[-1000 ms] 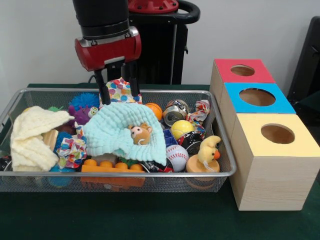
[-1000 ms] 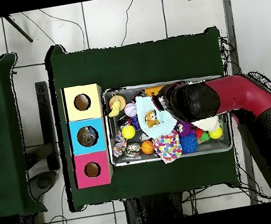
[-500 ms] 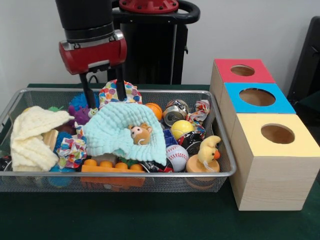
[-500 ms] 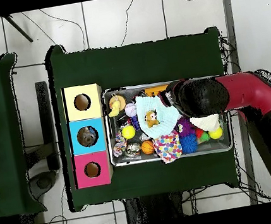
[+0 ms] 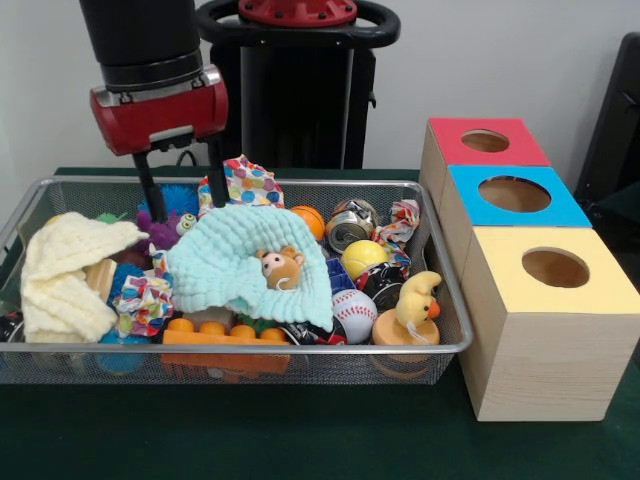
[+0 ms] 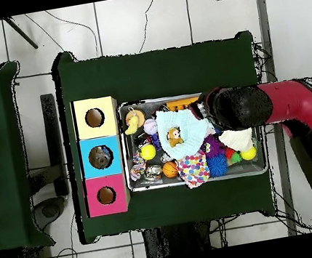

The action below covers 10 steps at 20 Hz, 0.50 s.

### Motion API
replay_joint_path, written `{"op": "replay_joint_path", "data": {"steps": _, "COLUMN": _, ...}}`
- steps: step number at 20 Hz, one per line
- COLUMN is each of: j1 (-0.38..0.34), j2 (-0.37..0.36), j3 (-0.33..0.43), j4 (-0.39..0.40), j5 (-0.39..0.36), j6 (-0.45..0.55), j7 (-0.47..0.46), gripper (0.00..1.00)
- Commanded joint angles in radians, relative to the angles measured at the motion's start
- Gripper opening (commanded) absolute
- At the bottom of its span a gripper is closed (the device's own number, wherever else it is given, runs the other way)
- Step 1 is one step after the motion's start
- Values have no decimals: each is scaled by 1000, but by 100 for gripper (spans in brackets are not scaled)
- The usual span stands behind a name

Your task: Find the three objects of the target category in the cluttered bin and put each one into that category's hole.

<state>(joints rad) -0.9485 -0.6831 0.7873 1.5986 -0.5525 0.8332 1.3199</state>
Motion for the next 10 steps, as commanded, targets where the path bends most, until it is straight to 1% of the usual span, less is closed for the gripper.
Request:
{"op": "replay_joint_path", "data": {"steps": 1, "j1": -24, "j2": 39, "j3": 40, "j4": -77, "j5": -77, "j6": 137, "j7": -397, "gripper": 100}}
{"op": "replay_joint_path", "data": {"steps": 5, "j1": -29, "j2": 48, "j3": 33, "j4": -105, "j5": -77, "j6": 141, "j7": -412, "gripper": 100}}
{"op": "replay_joint_path", "data": {"steps": 10, "j1": -33, "j2": 59, "j3": 19, "j4": -127, "j5": -81, "j6": 126, "j7": -407, "gripper": 100}}
